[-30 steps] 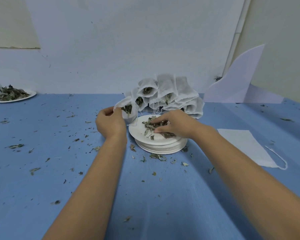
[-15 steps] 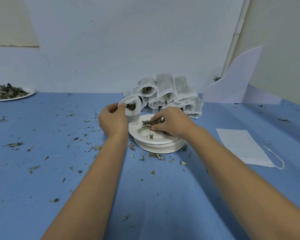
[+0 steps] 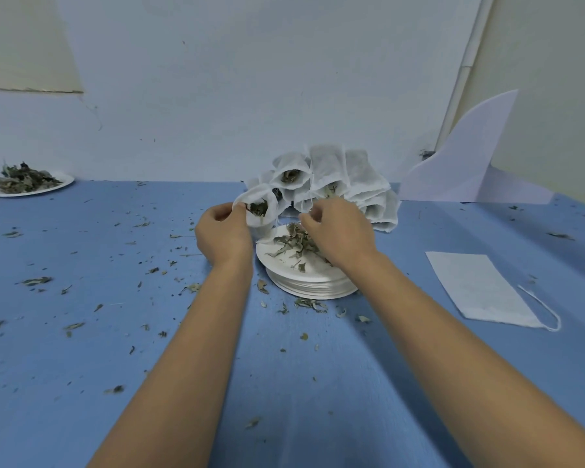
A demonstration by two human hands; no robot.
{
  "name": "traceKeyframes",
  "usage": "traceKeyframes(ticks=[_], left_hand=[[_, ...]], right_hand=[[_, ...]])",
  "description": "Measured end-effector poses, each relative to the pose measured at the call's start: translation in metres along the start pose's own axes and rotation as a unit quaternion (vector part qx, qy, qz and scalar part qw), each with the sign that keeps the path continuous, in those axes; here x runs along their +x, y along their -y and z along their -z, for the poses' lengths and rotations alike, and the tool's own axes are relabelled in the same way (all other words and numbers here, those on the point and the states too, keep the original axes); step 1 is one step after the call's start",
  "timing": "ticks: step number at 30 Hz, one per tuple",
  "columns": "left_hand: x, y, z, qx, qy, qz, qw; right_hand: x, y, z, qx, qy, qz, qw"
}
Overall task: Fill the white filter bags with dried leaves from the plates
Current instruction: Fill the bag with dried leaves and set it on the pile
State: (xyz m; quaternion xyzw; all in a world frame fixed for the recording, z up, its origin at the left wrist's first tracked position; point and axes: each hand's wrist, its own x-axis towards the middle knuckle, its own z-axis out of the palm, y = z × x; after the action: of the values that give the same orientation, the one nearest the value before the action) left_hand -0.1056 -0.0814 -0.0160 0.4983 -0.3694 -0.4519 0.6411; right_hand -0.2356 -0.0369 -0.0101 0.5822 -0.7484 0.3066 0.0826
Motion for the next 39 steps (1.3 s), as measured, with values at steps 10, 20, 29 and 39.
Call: traceKeyframes(ticks=[10, 20, 29, 39], left_hand=[[0.001, 0.001, -0.001, -0.002, -0.004, 0.0, 1.0], [0.003, 0.0, 0.0, -0.01, -0.005, 0.005, 1.0], [0.003, 0.0, 0.0, -0.01, -0.008, 0.006, 1.0], [0.003, 0.001, 0.0, -0.008, -0.004, 0.006, 1.0]], right_hand=[[0.005, 0.002, -0.001, 0.059, 0.259, 0.075, 0.961], [-0.01, 0.0, 0.0, 0.011, 0.185, 0.094, 0.978], [-0.013, 0.002, 0.007, 0.006, 0.178, 0.132, 0.975], [-0.022, 0.004, 0.007, 0.028, 0.169, 0.032, 0.985]])
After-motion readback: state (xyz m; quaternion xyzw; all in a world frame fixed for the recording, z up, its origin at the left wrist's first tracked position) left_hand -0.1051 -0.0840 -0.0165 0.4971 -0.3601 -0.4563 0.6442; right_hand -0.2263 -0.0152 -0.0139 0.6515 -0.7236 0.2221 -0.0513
